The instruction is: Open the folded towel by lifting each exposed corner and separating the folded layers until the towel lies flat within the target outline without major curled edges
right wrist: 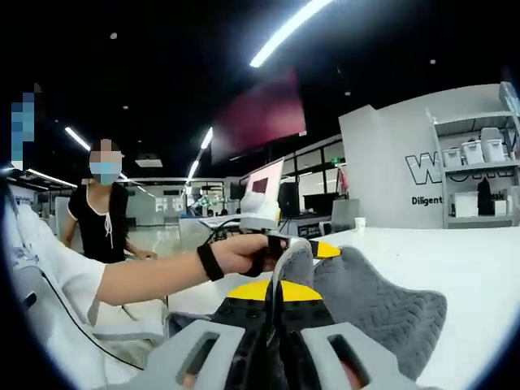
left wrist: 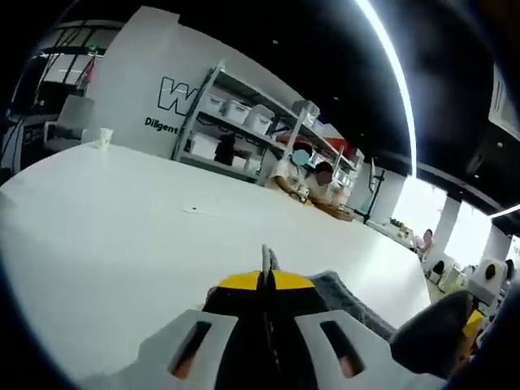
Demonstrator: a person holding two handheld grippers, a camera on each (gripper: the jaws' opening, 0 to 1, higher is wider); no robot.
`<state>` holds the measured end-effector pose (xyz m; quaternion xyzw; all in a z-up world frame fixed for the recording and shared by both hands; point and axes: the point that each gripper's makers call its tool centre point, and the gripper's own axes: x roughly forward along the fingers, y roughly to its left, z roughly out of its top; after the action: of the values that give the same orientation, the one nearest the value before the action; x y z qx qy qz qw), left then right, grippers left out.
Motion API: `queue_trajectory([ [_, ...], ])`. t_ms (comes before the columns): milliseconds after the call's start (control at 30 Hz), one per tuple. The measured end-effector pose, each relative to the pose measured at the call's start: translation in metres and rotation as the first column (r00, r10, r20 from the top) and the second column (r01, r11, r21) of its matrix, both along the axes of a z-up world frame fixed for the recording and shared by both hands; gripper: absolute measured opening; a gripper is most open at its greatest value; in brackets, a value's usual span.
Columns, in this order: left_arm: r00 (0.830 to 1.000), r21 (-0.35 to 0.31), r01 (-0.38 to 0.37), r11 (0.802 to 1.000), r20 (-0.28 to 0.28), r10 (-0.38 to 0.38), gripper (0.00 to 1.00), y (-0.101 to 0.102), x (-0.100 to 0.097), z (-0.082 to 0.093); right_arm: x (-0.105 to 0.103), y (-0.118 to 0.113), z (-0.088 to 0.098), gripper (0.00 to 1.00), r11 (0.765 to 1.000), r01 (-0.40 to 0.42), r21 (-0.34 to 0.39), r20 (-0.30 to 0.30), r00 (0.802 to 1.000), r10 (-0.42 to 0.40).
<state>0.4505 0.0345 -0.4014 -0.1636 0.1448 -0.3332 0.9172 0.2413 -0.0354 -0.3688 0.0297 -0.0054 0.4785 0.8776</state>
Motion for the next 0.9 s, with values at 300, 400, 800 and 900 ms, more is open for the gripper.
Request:
queue_trajectory([
  [300, 1.000, -0.074, -0.003, 0.997, -0.028, 0.001, 0.01, -0.005, 0.000, 0.009, -0.018, 0.000, 0.008, 0.00, 0.999, -0.038, 0.030, 0.022, 0.999, 0.038],
  [400, 0.999, -0.086, -0.004, 0.996, -0.032, 0.001, 0.01, -0.003, 0.009, 0.013, -0.023, -0.002, 0.013, 0.00, 0.997, -0.050, 0.053, 0.026, 0.998, 0.049],
  [800, 1.000, -0.090, -0.018, 0.996, -0.014, 0.017, 0.00, -0.003, 0.022, 0.023, -0.032, -0.006, 0.017, 0.00, 0.995, -0.061, 0.082, 0.034, 0.998, 0.058],
  [900, 1.000, -0.085, -0.025, 0.996, -0.008, 0.025, 0.00, -0.002, 0.026, 0.026, -0.033, -0.008, 0.019, 0.00, 0.994, -0.062, 0.085, 0.034, 0.998, 0.059],
])
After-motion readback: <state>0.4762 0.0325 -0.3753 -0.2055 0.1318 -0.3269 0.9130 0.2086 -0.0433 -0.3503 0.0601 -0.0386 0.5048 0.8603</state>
